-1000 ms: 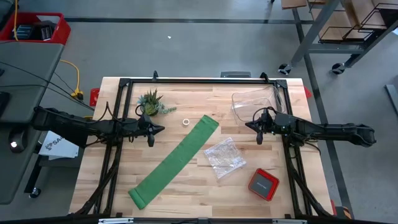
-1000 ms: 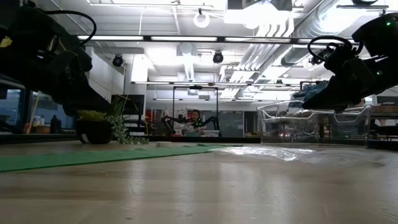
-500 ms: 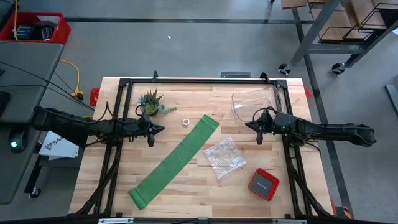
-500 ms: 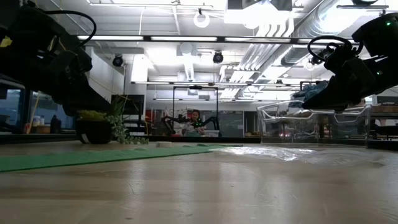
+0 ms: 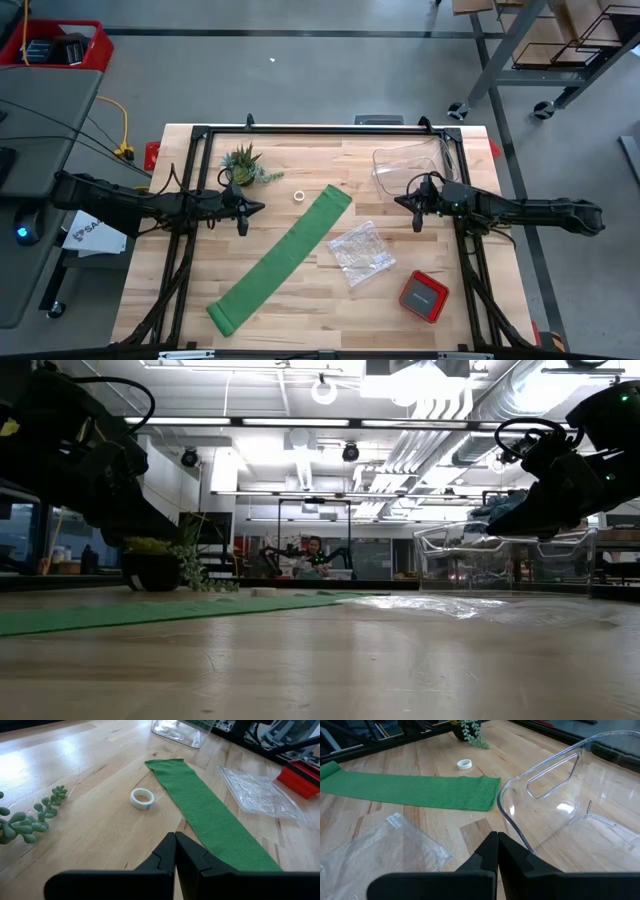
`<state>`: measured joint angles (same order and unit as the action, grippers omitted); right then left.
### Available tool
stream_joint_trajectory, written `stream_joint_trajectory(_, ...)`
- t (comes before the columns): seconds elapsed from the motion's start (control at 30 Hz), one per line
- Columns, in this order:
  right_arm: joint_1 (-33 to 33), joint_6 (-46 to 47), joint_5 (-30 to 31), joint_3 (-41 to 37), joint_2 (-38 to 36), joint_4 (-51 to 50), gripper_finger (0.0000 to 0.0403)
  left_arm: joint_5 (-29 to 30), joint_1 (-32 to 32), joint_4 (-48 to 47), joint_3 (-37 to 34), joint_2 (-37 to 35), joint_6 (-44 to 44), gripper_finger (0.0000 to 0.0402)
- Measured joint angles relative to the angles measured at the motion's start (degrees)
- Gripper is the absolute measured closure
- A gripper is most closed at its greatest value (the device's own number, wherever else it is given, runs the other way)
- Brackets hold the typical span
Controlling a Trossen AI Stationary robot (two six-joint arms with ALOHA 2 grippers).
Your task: Roll bandage
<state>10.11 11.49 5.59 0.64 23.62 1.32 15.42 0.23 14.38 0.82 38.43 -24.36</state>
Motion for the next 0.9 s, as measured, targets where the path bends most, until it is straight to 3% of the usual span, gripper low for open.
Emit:
stream_joint_trajectory(0.33, 0.00, 0.00, 0.00, 0.00, 0.00, 0.00, 0.0402, 0.08, 0.02, 0.08, 0.00, 0.00, -1.27, 0.0401)
stream_joint_trajectory(0.73, 0.00, 0.00, -0.01, -0.02, 0.00, 0.02, 0.0402, -1.07, 0.02, 2.77, 0.02, 0.02, -18.64, 0.0401)
stream_joint_trajectory(0.9, 0.00, 0.00, 0.01, 0.00, 0.00, 0.01, 0.0402, -3.30, 0.00, 2.18, 0.02, 0.00, -21.99, 0.0401)
